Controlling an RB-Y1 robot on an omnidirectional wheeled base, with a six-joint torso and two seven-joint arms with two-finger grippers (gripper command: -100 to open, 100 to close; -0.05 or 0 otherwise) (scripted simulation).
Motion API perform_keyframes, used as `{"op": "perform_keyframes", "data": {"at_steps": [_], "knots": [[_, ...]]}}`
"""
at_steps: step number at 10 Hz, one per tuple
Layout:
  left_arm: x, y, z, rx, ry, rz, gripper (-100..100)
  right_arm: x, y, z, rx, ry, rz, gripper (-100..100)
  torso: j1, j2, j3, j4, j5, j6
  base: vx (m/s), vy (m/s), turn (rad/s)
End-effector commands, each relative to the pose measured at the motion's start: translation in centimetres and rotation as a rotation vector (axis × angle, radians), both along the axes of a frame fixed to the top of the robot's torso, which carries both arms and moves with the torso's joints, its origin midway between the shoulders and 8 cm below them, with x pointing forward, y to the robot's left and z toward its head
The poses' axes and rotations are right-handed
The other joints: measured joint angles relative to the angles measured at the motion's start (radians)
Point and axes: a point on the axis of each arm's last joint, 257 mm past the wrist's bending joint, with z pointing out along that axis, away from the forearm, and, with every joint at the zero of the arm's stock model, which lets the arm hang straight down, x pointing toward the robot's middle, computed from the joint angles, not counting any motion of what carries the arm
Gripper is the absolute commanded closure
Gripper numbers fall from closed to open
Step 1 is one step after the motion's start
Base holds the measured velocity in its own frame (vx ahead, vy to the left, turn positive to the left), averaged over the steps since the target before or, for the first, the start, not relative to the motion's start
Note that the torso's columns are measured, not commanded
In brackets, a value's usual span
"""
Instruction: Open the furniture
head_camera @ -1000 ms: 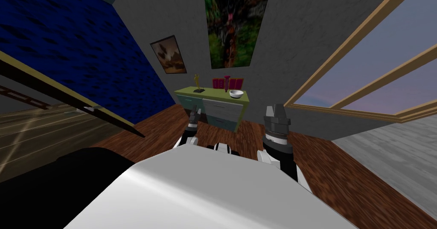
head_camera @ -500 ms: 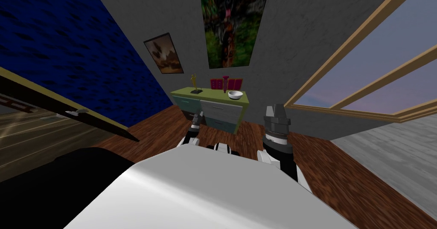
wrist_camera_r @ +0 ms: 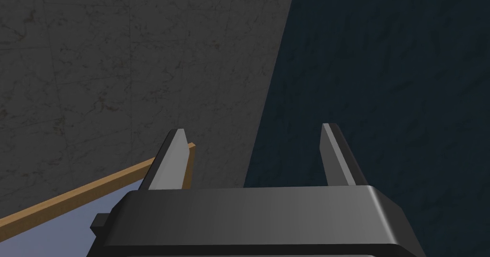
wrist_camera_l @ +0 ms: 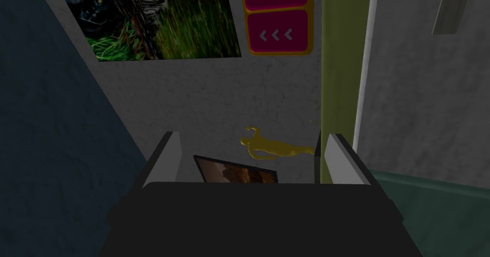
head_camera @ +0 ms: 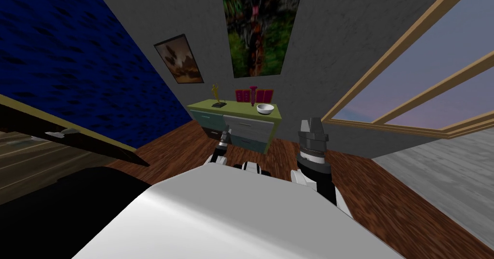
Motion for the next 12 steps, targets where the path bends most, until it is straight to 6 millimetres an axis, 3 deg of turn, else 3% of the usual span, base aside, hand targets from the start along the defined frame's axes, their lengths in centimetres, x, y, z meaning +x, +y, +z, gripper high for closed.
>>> {"op": "perform_keyframes", "data": {"at_steps": [1, 12], "knots": [[0.7, -0.7, -2.4, 0.001, 0.051, -0.004, -100, 0.0, 0.0, 0.0, 0.000, 0.000, 0.000, 0, 0.000, 0.001, 0.000, 0.000, 0.000, 0.000, 0.105, 0.024, -0.046], [2.1, -2.4, -13.2, 0.044, 0.268, -0.039, -100, 0.0, 0.0, 0.0, 0.000, 0.000, 0.000, 0, -0.001, 0.000, 0.000, 0.000, 0.000, 0.000, 0.107, 0.005, -0.046]]}}
